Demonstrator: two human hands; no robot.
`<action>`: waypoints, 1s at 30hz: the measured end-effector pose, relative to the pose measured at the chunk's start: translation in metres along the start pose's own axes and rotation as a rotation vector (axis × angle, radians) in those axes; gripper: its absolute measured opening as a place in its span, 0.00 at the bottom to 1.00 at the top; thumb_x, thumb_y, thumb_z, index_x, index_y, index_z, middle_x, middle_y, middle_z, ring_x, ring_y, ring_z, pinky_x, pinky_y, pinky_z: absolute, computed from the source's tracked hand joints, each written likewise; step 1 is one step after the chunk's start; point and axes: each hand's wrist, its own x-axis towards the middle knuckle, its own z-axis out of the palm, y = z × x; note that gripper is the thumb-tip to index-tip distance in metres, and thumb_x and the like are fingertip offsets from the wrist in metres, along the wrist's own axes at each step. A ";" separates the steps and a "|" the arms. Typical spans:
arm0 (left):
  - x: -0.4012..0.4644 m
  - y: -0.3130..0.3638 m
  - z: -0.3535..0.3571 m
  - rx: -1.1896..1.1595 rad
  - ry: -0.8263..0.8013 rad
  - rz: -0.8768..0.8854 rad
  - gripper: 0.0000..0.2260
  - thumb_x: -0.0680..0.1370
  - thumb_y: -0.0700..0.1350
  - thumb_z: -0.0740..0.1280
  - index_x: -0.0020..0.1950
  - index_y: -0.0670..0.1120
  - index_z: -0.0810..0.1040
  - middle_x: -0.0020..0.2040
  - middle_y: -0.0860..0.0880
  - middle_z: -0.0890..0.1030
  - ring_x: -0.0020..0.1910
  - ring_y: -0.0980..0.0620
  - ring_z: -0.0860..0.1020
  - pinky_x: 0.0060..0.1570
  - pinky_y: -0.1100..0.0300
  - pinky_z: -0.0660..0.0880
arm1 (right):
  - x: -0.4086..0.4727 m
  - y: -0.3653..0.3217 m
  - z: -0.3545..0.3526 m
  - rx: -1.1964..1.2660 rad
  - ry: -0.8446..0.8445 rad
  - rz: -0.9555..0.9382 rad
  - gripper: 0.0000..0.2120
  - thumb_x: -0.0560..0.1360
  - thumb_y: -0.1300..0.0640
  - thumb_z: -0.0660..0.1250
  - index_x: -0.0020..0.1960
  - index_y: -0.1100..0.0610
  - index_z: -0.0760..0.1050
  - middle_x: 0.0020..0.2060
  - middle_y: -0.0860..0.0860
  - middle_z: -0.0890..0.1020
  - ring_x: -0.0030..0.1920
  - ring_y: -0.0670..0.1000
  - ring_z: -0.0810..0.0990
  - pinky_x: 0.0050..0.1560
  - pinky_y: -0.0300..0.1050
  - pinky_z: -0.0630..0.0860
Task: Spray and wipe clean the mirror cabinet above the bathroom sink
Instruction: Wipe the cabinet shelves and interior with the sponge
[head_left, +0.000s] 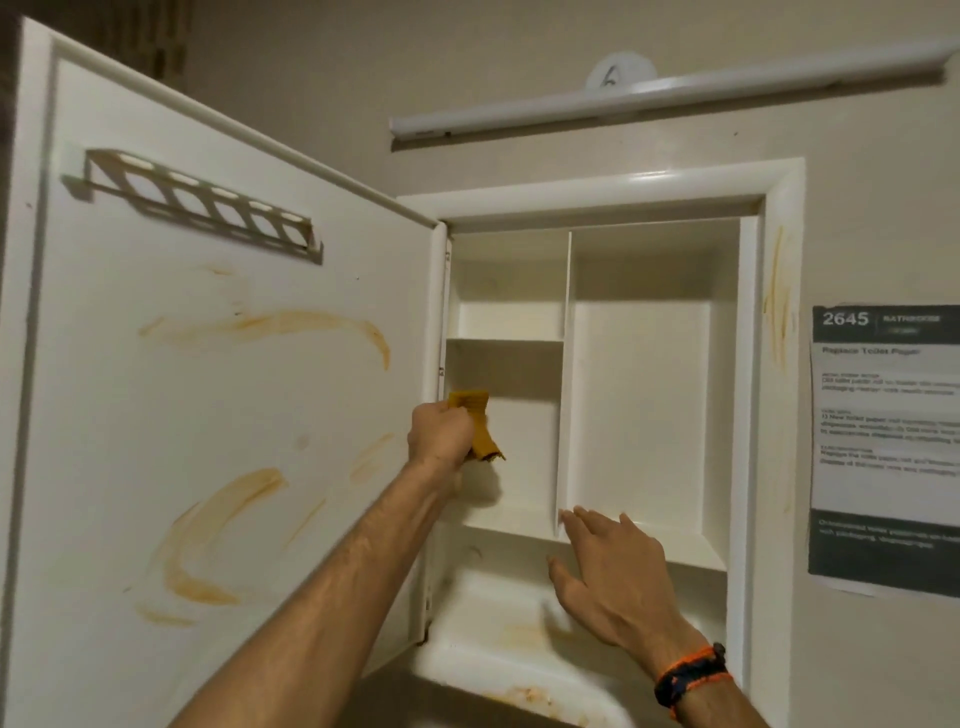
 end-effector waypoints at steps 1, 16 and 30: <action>0.003 0.000 0.008 0.053 0.067 0.047 0.13 0.79 0.35 0.58 0.56 0.45 0.80 0.51 0.45 0.82 0.49 0.45 0.82 0.53 0.49 0.80 | 0.000 0.000 0.000 -0.004 0.005 -0.001 0.29 0.77 0.41 0.51 0.74 0.50 0.64 0.68 0.46 0.73 0.68 0.47 0.69 0.73 0.47 0.56; 0.058 -0.041 0.050 0.938 0.176 0.733 0.22 0.79 0.33 0.62 0.72 0.43 0.67 0.70 0.43 0.73 0.69 0.47 0.70 0.64 0.59 0.71 | 0.006 -0.002 0.001 -0.089 0.085 0.021 0.28 0.52 0.38 0.70 0.47 0.51 0.86 0.45 0.46 0.87 0.43 0.46 0.86 0.43 0.46 0.82; 0.025 -0.076 0.034 0.998 0.143 0.467 0.34 0.80 0.32 0.59 0.79 0.40 0.40 0.80 0.42 0.49 0.76 0.47 0.62 0.68 0.57 0.70 | 0.007 -0.001 0.007 -0.055 0.032 0.032 0.36 0.71 0.37 0.48 0.77 0.48 0.61 0.75 0.44 0.65 0.75 0.44 0.62 0.75 0.44 0.51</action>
